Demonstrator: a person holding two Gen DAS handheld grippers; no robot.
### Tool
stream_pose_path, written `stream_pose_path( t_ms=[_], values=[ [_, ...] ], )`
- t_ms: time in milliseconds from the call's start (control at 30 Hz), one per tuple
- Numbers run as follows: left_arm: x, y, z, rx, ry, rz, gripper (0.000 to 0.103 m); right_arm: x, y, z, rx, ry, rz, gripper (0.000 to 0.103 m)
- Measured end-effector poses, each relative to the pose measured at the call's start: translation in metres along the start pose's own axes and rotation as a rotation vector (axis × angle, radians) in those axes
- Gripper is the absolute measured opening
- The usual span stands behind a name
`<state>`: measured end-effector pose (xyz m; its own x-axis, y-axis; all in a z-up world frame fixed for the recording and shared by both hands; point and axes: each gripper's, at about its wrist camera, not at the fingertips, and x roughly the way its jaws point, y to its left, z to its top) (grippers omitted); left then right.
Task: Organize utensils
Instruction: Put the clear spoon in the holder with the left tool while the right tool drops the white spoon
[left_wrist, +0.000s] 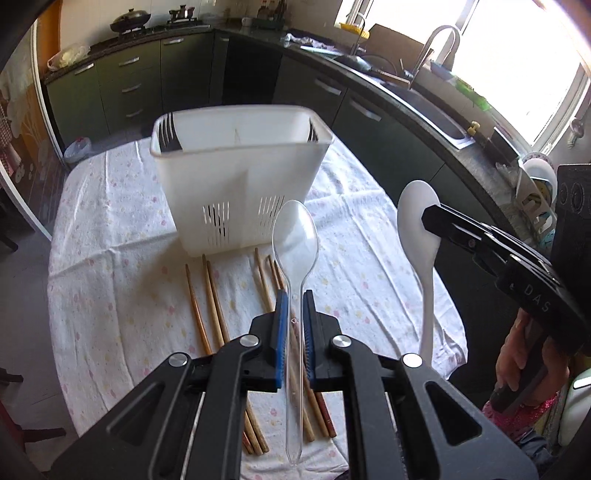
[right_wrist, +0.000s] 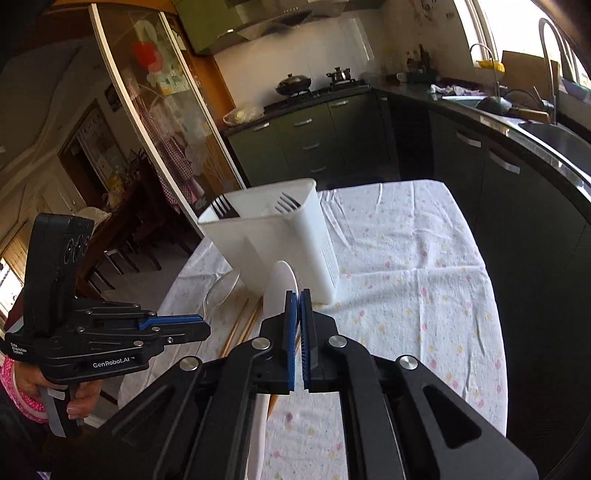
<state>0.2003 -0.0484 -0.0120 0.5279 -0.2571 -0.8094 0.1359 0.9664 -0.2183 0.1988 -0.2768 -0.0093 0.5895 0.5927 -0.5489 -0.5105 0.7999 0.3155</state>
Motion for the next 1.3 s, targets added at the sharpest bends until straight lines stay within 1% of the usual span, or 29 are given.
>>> stream_pose_path(
  t_ms=[100, 200, 267, 367, 433, 533, 600, 667, 700, 800, 933, 1133, 1233, 1300],
  values=[
    [-0.037, -0.005, 0.021, 0.017, -0.156, -0.014, 0.008, -0.017, 0.013, 0.025, -0.028, -0.114, -0.02, 0.003],
    [-0.067, -0.001, 0.046, 0.014, -0.34, -0.016, 0.008, -0.025, 0.026, 0.045, -0.055, -0.19, -0.043, 0.003],
    [-0.08, 0.005, 0.063, -0.003, -0.462, -0.017, 0.008, -0.029, 0.034, 0.057, -0.073, -0.242, -0.068, 0.003],
    [-0.082, 0.018, 0.083, -0.028, -0.624, -0.021, 0.008, -0.028, 0.042, 0.073, -0.082, -0.312, -0.099, 0.003],
    [-0.076, 0.022, 0.091, -0.023, -0.719, 0.014, 0.008, -0.024, 0.046, 0.08, -0.091, -0.356, -0.132, 0.003],
    [-0.065, 0.022, 0.096, 0.002, -0.83, 0.079, 0.008, -0.013, 0.047, 0.09, -0.083, -0.375, -0.136, 0.003],
    [-0.058, 0.024, 0.098, 0.017, -0.884, 0.101, 0.008, -0.006, 0.048, 0.096, -0.082, -0.382, -0.142, 0.003],
    [-0.049, 0.026, 0.102, 0.024, -0.902, 0.101, 0.008, 0.001, 0.047, 0.1, -0.076, -0.382, -0.139, 0.003],
    [-0.043, 0.027, 0.104, 0.021, -0.897, 0.099, 0.008, 0.005, 0.047, 0.102, -0.076, -0.382, -0.14, 0.003],
    [-0.022, 0.029, 0.106, 0.011, -0.855, 0.1, 0.008, 0.012, 0.047, 0.105, -0.077, -0.392, -0.151, 0.003],
    [0.004, 0.04, 0.097, -0.004, -0.792, 0.112, 0.008, 0.017, 0.045, 0.11, -0.079, -0.406, -0.165, 0.003],
    [0.022, 0.047, 0.081, -0.01, -0.715, 0.104, 0.009, 0.024, 0.048, 0.115, -0.072, -0.417, -0.172, 0.003],
    [0.015, 0.05, 0.069, -0.02, -0.704, 0.082, 0.016, 0.033, 0.053, 0.119, -0.081, -0.43, -0.186, 0.003],
    [0.007, 0.054, 0.06, -0.044, -0.698, 0.068, 0.021, 0.041, 0.056, 0.122, -0.085, -0.434, -0.192, 0.003]
  ],
)
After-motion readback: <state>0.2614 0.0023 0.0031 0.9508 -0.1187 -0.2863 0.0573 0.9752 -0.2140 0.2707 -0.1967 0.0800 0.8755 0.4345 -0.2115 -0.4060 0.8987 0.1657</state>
